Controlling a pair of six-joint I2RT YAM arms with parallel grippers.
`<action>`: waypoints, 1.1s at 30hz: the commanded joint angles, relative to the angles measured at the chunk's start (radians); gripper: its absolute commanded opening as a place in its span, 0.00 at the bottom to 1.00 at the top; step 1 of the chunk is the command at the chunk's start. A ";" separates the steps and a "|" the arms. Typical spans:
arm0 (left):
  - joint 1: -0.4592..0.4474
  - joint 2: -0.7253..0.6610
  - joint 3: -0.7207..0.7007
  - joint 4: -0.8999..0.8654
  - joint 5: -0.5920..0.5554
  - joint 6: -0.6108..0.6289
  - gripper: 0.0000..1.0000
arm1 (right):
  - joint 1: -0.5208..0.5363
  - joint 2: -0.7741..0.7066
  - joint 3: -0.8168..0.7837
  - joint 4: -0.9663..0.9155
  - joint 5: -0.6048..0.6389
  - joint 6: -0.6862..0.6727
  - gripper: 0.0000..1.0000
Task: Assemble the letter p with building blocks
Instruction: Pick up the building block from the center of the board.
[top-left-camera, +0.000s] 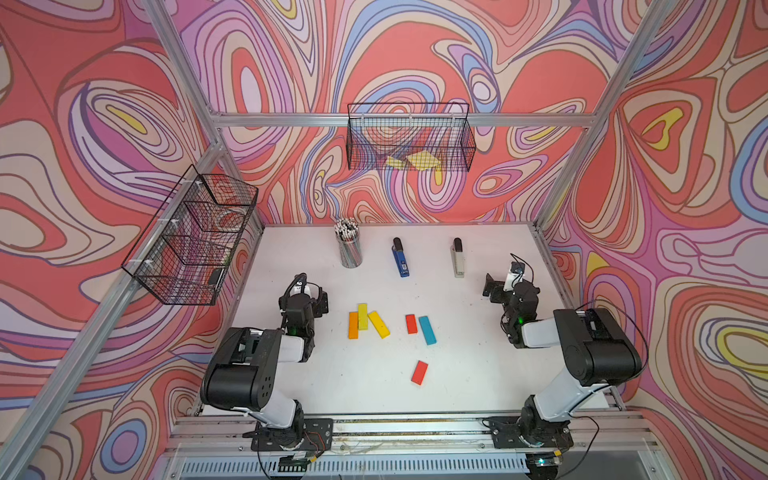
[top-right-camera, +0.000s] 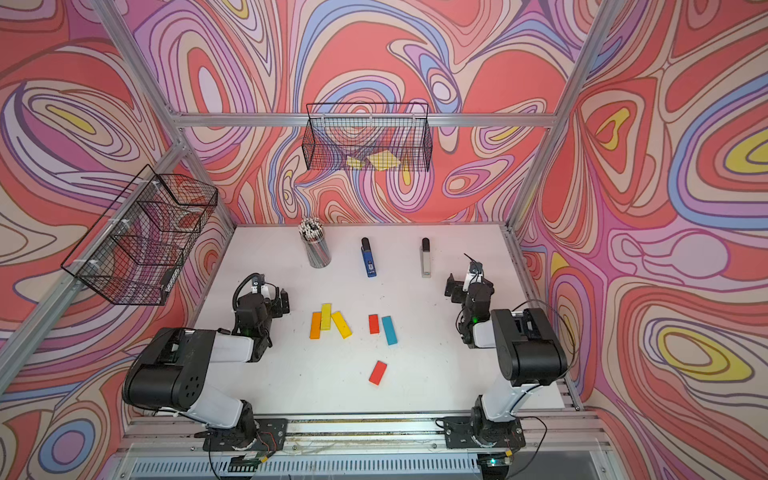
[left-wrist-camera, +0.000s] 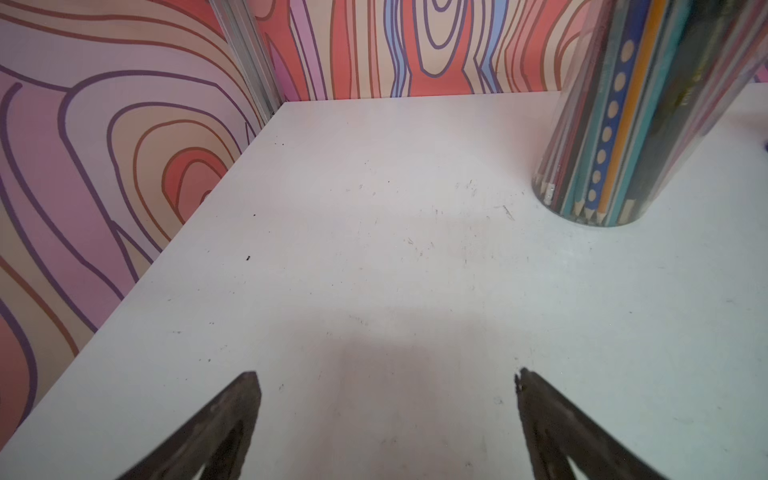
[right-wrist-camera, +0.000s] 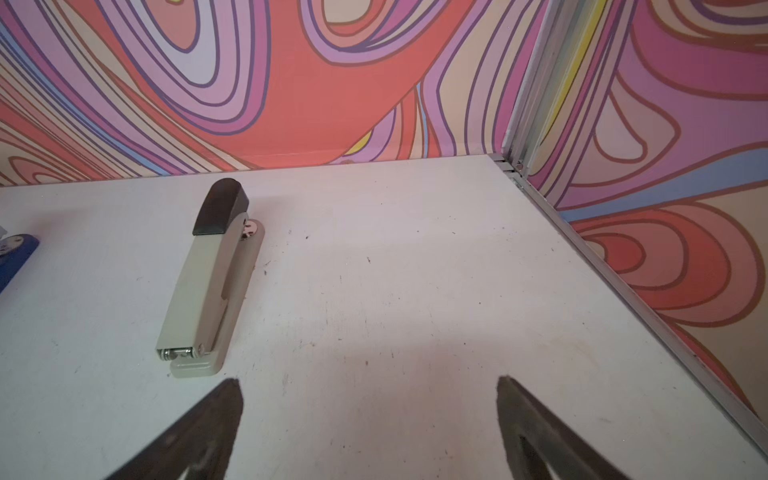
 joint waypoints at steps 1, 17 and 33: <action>0.006 -0.005 0.016 0.005 0.014 -0.007 0.99 | 0.006 0.014 0.011 -0.013 -0.004 0.008 0.98; 0.009 -0.005 0.019 -0.003 0.023 -0.009 0.99 | 0.005 0.017 0.011 -0.011 -0.005 0.011 0.98; 0.008 -0.483 0.212 -0.450 -0.061 -0.329 0.99 | 0.363 -0.168 0.526 -0.897 0.323 0.108 0.98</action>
